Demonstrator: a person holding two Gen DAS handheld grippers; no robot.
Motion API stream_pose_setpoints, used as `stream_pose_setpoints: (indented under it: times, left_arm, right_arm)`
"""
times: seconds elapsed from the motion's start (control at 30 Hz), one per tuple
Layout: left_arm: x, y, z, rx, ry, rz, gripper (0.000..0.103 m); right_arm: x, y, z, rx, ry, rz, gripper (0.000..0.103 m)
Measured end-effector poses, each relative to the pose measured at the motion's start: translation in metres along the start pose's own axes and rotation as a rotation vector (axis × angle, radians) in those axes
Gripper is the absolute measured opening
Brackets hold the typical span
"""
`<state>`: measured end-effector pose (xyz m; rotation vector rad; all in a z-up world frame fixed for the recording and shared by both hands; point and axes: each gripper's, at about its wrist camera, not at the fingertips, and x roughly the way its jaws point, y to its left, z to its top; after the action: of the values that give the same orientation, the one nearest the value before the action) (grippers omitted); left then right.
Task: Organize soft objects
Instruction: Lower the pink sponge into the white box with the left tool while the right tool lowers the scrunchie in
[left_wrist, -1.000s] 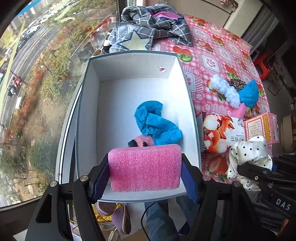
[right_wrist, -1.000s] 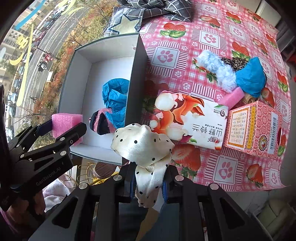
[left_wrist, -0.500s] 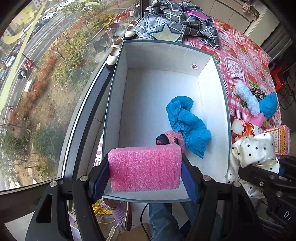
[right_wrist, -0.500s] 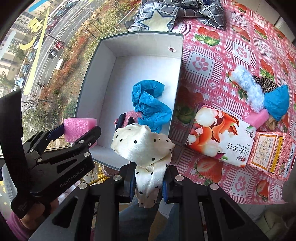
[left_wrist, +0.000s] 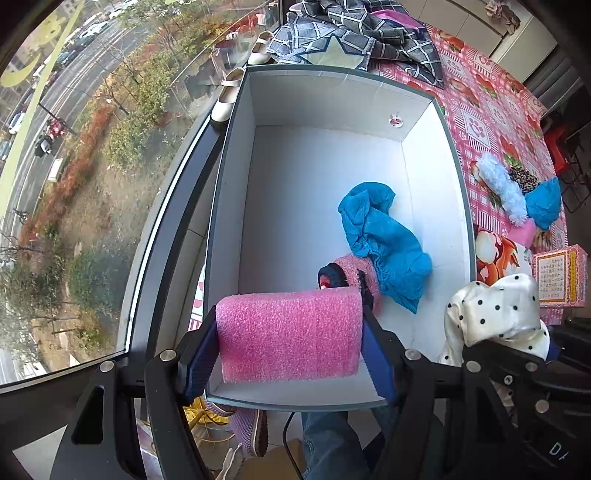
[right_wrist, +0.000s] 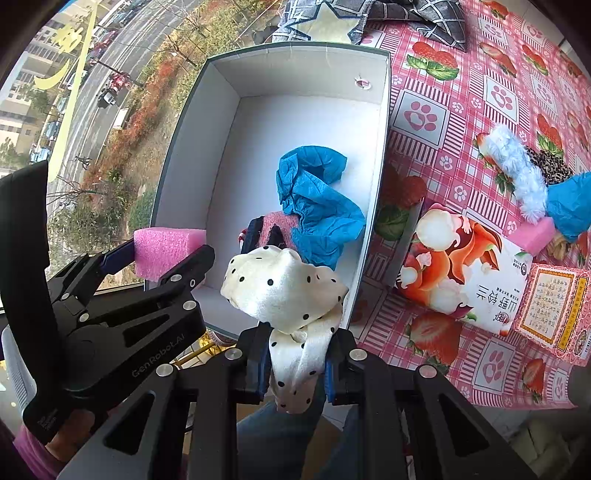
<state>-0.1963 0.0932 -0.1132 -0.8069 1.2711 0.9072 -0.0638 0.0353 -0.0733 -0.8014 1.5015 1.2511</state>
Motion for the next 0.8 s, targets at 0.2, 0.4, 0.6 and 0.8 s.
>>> stream_pose_setpoints:
  times: [0.2, 0.4, 0.6, 0.8]
  left_arm:
    - [0.002, 0.001, 0.001, 0.003, 0.009, 0.0, 0.073]
    - [0.004, 0.002, 0.001, 0.004, 0.015, 0.0, 0.073]
    - [0.007, 0.002, 0.002, 0.006, 0.025, 0.001, 0.073]
    - [0.011, 0.003, 0.002, 0.009, 0.036, 0.002, 0.073]
  right_arm:
    - [0.003, 0.002, 0.001, 0.01, 0.01, 0.002, 0.022]
    - [0.005, 0.002, 0.002, 0.013, 0.015, 0.004, 0.022]
    - [0.009, 0.0, 0.003, 0.022, 0.021, 0.008, 0.022]
    - [0.014, 0.0, 0.004, 0.031, 0.03, 0.026, 0.022]
